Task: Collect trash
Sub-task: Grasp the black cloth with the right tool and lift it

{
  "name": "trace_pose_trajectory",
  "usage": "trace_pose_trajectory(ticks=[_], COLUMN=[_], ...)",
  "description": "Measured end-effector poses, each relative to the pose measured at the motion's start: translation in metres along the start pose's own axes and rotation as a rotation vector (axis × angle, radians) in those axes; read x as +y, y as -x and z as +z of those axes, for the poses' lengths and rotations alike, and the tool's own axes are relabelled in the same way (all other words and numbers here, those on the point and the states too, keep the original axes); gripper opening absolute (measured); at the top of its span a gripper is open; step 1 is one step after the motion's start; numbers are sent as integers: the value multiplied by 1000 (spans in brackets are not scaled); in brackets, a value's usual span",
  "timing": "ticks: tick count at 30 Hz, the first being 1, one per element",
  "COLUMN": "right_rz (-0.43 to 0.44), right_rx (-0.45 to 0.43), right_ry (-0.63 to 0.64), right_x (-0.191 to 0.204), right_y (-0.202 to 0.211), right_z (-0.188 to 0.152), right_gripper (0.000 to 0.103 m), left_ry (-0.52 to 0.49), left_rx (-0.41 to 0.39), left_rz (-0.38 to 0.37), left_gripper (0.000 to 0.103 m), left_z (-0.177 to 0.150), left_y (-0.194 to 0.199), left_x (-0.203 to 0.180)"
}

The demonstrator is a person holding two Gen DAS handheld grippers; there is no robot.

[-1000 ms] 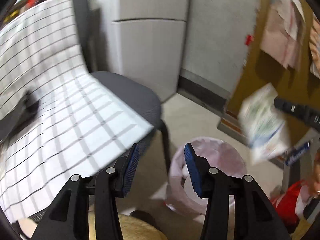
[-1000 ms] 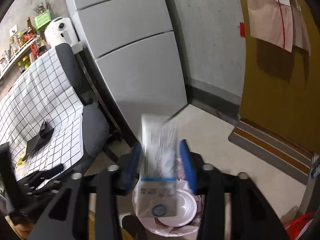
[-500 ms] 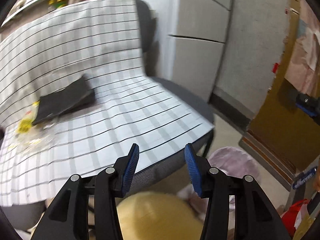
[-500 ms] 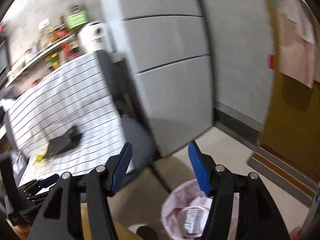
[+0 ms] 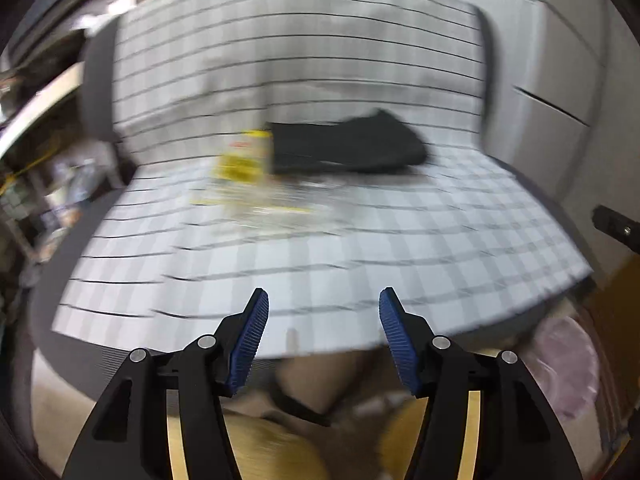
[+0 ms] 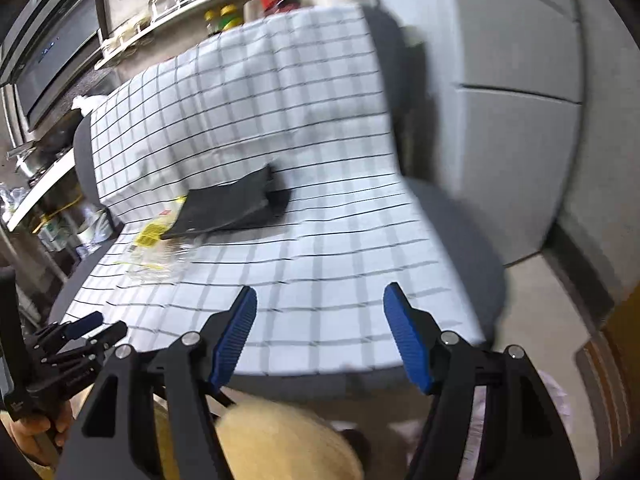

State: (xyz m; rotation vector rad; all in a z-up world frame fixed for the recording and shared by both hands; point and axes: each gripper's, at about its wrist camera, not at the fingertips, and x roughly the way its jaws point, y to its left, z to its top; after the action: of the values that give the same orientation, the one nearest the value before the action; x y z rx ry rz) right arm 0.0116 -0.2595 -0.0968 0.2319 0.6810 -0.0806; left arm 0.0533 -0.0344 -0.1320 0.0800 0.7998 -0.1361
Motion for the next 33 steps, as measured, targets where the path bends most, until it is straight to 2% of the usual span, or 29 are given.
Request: trace_pose_trajectory(ticks=[5, 12, 16, 19, 23, 24, 26, 27, 29, 30, 33], right_rz=[91, 136, 141, 199, 253, 258, 278, 293, 254, 241, 201], right_rx=[66, 140, 184, 202, 159, 157, 167, 156, 105, 76, 65], right_ry=[-14, -168, -249, -374, -569, -605, -638, -633, -556, -501, -371], right_x=[33, 50, 52, 44, 24, 20, 13, 11, 12, 12, 10], right_y=[-66, -154, -191, -211, -221, -223, -223, -217, -194, -178, -142], right_z=[22, 53, 57, 58, 61, 62, 61, 61, 64, 65, 67], right_gripper=[67, 68, 68, 61, 59, 42, 20, 15, 11, 10, 10], left_ry=[77, 103, 129, 138, 144, 148, 152, 151, 148, 147, 135], left_rx=[-3, -22, -15, 0, 21, 25, 28, 27, 24, 20, 10], left_rz=[77, 160, 157, 140, 136, 135, 134, 137, 135, 134, 117], left_gripper=[60, 60, 60, 60, 60, 60, 60, 60, 60, 60, 60], left_z=[15, 45, 52, 50, 43, 41, 36, 34, 32, 31, 28], left_y=[-9, -29, -38, -42, -44, -44, -39, -37, -32, -30, -21], left_x=[40, 74, 86, 90, 92, 93, 93, 92, 91, 89, 80])
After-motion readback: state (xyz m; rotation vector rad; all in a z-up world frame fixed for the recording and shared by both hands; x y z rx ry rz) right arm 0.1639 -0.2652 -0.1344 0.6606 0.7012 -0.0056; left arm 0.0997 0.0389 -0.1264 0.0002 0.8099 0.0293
